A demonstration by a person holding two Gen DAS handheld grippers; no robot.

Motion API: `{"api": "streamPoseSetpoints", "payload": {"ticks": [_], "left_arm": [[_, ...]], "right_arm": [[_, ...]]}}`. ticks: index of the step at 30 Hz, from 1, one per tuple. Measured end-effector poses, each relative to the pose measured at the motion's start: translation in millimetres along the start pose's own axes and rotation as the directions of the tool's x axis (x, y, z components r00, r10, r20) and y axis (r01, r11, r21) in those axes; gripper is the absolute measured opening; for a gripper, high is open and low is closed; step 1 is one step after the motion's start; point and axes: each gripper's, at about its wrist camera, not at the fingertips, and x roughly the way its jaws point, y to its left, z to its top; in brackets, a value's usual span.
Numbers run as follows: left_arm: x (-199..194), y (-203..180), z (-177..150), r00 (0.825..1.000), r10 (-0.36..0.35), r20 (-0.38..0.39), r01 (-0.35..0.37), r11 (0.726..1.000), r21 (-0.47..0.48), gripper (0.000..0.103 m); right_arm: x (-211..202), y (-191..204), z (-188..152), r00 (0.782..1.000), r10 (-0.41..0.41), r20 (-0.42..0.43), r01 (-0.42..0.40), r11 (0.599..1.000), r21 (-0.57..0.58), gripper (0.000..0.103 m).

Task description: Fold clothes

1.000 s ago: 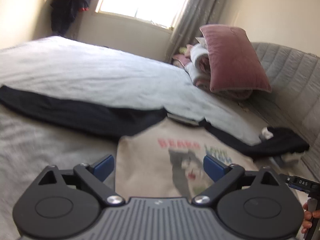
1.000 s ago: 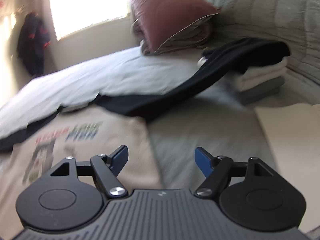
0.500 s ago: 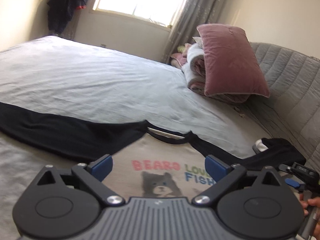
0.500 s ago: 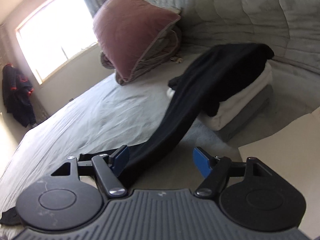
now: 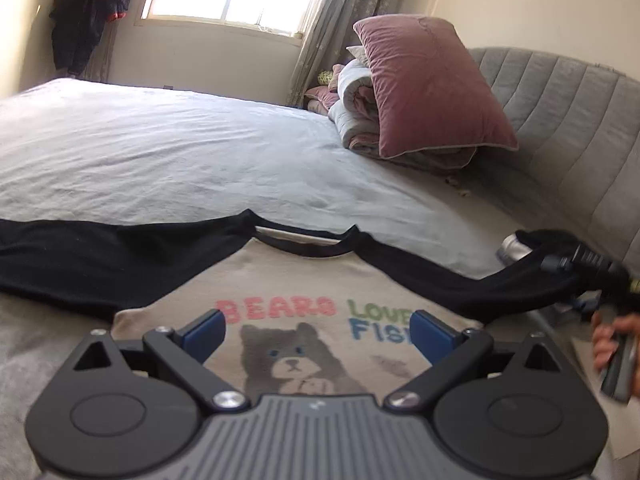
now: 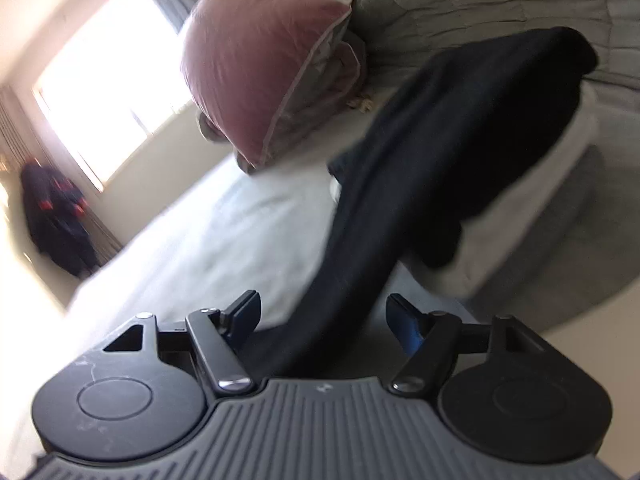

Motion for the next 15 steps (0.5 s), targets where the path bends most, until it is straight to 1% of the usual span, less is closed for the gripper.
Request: {"api": "streamPoseSetpoints", "payload": {"ticks": [3,4,6,8,10,12,15], "left_arm": [[1.6,0.5,0.4,1.0,-0.007,-0.011,0.007,1.0,-0.011,0.099],[1.6,0.0,0.2,1.0,-0.012,-0.01,0.012,1.0,-0.012,0.099],[1.6,-1.1,0.0,1.0,-0.023,-0.008,0.022,1.0,-0.014,0.099],[1.2,-3.8,-2.3,1.0,-0.008,0.002,0.008,1.0,0.018,0.099],[3.1,-5.4,-4.4,1.0,0.001,-0.008,-0.001,0.999,0.037,0.099],[5.6,-5.5,-6.1,1.0,0.003,-0.024,-0.002,0.999,0.039,0.099],[7.7,-4.0,-6.5,0.999,0.005,-0.032,-0.004,1.0,0.03,0.099]], "right_arm": [[-0.6,-6.3,10.1,0.999,0.015,0.047,-0.017,0.999,0.048,0.071],[-1.0,-9.5,13.3,0.998,0.027,0.06,-0.031,0.997,0.07,0.069],[-6.2,-16.8,17.4,0.994,0.064,0.09,-0.075,0.989,0.127,0.069],[-10.3,-25.7,22.0,0.985,0.121,0.124,-0.145,0.968,0.207,0.067],[-13.8,-33.4,25.9,0.975,0.161,0.153,-0.2,0.937,0.287,0.067],[-18.3,-37.3,30.3,0.965,0.182,0.188,-0.237,0.911,0.336,0.066],[-27.0,-41.5,37.3,0.953,0.19,0.234,-0.27,0.883,0.384,0.063]]}}
